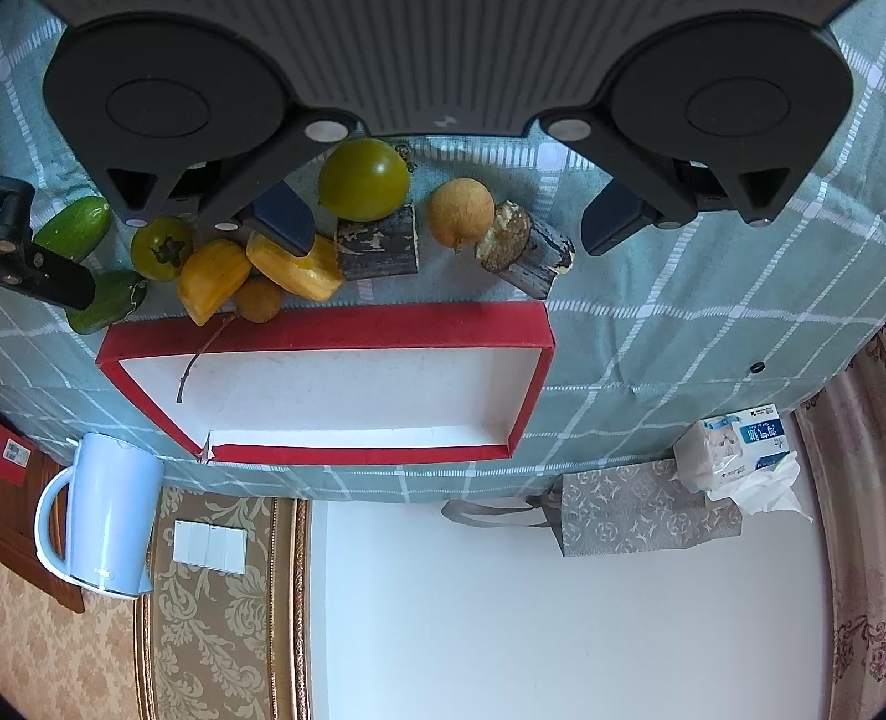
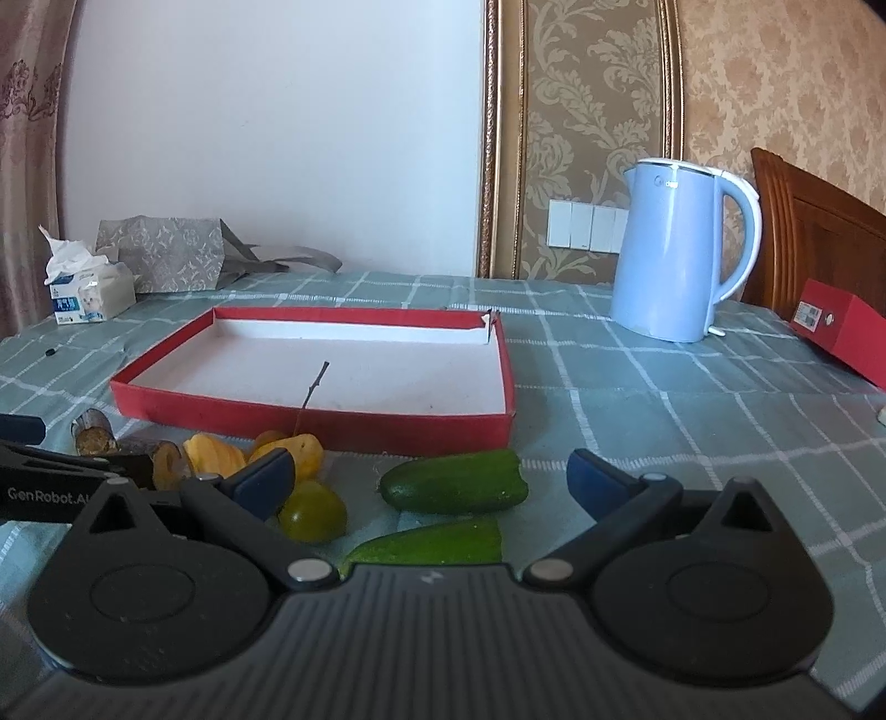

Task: Organize fruits
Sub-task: 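Move the left tool toward the round green fruit in front of the tray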

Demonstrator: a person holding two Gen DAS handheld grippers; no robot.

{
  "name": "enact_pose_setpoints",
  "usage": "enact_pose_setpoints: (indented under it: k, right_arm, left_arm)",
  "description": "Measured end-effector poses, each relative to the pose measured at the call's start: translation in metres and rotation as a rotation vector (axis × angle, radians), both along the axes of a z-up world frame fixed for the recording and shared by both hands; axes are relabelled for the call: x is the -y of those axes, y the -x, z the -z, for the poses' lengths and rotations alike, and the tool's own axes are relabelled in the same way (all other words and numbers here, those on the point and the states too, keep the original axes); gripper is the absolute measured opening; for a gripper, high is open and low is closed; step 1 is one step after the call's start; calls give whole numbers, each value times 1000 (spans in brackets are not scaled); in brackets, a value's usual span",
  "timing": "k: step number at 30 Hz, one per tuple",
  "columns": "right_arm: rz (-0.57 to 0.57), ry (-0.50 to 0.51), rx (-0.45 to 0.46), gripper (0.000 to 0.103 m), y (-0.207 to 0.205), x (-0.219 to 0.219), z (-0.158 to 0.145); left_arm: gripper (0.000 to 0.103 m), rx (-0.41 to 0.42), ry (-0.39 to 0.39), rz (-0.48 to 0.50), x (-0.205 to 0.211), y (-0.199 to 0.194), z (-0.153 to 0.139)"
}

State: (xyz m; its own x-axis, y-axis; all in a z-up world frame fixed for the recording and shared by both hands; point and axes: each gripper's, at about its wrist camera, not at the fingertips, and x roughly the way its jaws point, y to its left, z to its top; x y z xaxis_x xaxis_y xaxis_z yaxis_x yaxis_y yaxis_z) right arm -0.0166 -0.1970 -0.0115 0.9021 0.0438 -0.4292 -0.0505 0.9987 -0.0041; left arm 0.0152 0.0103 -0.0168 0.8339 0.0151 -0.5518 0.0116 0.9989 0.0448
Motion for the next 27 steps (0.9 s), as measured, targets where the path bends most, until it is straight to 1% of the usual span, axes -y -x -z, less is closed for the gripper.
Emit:
enact_pose_setpoints:
  k: [3, 6, 13, 27]
  right_arm:
    - [-22, -23, -12, 103, -1, 1, 2]
    - [-31, -22, -17, 103, -2, 0, 4]
    - [2, 6, 3, 103, -2, 1, 4]
    - [9, -19, 4, 103, -6, 8, 7]
  left_arm:
    - [103, -3, 1, 3, 0, -1, 1]
    - [103, -6, 0, 0, 0, -1, 1]
    - [103, -15, -2, -1, -1, -2, 4]
    - [103, -19, -9, 7, 0, -1, 5]
